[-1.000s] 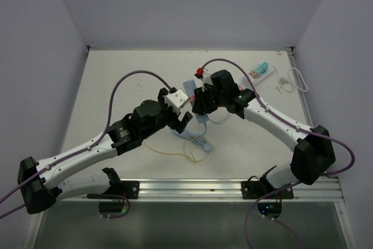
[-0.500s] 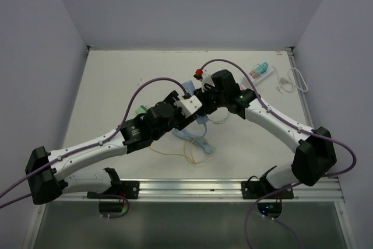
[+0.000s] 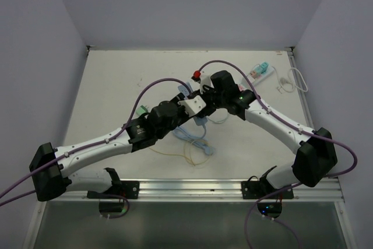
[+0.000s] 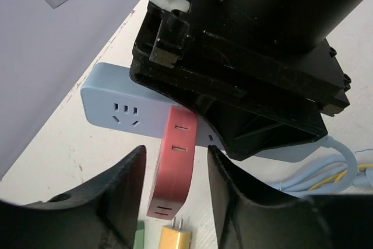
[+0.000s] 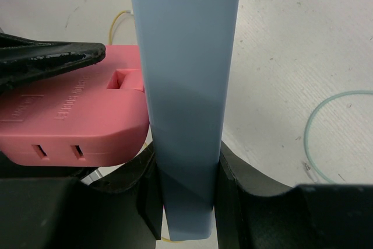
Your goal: Pull the plug off the socket
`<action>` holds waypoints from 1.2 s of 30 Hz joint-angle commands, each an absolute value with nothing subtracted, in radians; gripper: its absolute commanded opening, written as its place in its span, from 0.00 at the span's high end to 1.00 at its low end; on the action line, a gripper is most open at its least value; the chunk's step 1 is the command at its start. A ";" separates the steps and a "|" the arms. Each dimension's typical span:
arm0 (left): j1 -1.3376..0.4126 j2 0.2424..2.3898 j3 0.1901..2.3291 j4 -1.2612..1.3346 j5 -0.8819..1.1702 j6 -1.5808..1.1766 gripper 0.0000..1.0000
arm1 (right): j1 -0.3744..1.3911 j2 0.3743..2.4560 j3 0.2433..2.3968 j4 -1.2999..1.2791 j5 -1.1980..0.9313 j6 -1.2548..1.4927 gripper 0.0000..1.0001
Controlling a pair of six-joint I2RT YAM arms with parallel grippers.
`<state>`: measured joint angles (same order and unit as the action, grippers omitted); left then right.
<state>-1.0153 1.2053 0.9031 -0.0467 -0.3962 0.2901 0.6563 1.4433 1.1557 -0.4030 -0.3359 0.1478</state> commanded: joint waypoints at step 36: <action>-0.997 1.035 0.942 -0.250 -0.204 0.221 1.00 | 0.552 1.686 1.170 -0.397 -0.265 0.153 1.00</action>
<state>-0.9962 1.0470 0.9131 -0.2932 -0.2153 0.2562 0.5449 1.7023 1.1679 -0.4210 -0.2928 0.1333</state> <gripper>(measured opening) 0.233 0.353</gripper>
